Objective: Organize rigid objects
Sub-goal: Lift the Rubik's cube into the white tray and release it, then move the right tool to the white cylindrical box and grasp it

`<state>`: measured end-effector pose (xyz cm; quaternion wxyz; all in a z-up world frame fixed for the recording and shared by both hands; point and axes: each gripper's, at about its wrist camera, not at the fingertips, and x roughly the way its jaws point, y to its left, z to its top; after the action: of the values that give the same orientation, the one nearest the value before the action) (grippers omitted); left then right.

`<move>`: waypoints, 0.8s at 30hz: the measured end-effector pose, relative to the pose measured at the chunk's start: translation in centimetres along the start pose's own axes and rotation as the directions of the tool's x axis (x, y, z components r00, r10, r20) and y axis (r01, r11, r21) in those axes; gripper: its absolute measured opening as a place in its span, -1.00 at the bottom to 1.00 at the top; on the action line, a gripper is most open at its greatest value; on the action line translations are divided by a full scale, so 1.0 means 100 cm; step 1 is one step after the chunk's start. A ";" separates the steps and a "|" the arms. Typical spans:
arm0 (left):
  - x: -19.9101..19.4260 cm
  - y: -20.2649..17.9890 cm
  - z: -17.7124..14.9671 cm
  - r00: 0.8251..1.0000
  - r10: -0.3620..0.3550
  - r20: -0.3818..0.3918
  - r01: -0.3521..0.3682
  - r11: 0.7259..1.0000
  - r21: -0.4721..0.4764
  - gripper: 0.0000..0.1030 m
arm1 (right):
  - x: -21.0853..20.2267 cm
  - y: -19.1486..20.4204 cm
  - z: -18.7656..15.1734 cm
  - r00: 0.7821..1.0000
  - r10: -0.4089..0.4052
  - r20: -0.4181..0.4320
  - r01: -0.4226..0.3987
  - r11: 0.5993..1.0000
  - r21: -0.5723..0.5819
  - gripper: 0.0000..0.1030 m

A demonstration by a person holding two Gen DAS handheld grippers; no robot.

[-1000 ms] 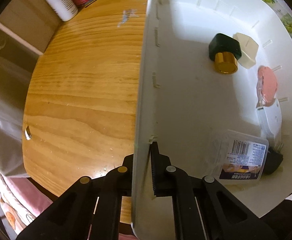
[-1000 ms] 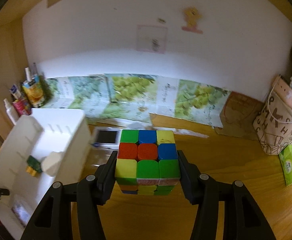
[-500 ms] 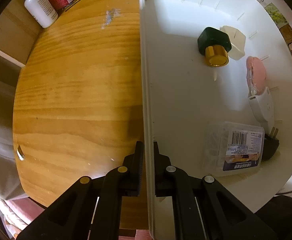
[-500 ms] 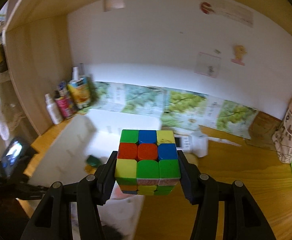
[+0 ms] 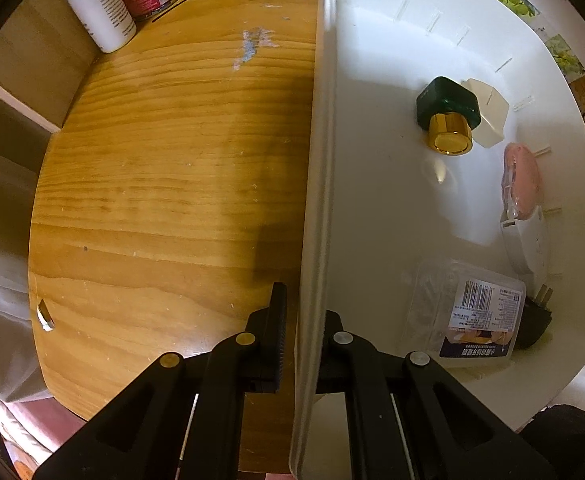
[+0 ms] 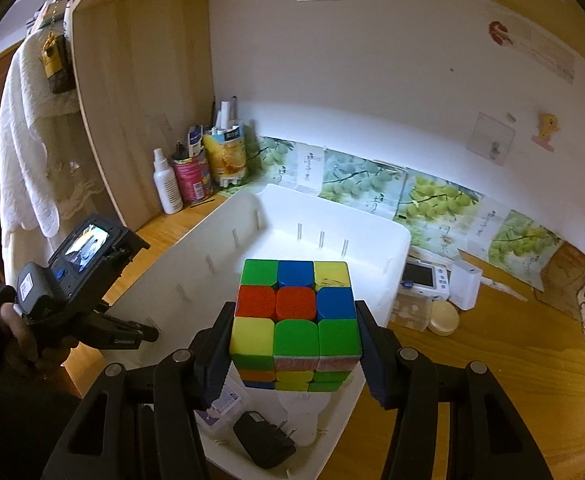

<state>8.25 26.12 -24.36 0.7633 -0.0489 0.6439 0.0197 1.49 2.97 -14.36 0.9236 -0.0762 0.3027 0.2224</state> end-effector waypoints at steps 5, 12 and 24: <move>-0.003 0.000 -0.004 1.000 0.010 0.001 -0.010 1.000 -0.022 -0.85 | -0.008 -0.008 0.008 1.000 0.003 0.024 -0.002 1.000 -0.014 0.18; -0.001 0.000 -0.005 1.000 0.018 0.003 -0.018 0.998 -0.067 -0.85 | -0.013 -0.027 0.012 0.999 -0.013 0.034 0.013 1.000 -0.009 0.22; 0.002 0.006 -0.014 0.999 0.044 0.025 -0.039 0.985 -0.169 -0.80 | -0.021 -0.079 0.014 0.998 -0.020 0.060 0.017 0.998 0.054 0.34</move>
<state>6.83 26.61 -24.80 0.7652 -0.0994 0.6296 0.0905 4.31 -4.49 -11.93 0.9361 -0.0477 0.2798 0.2077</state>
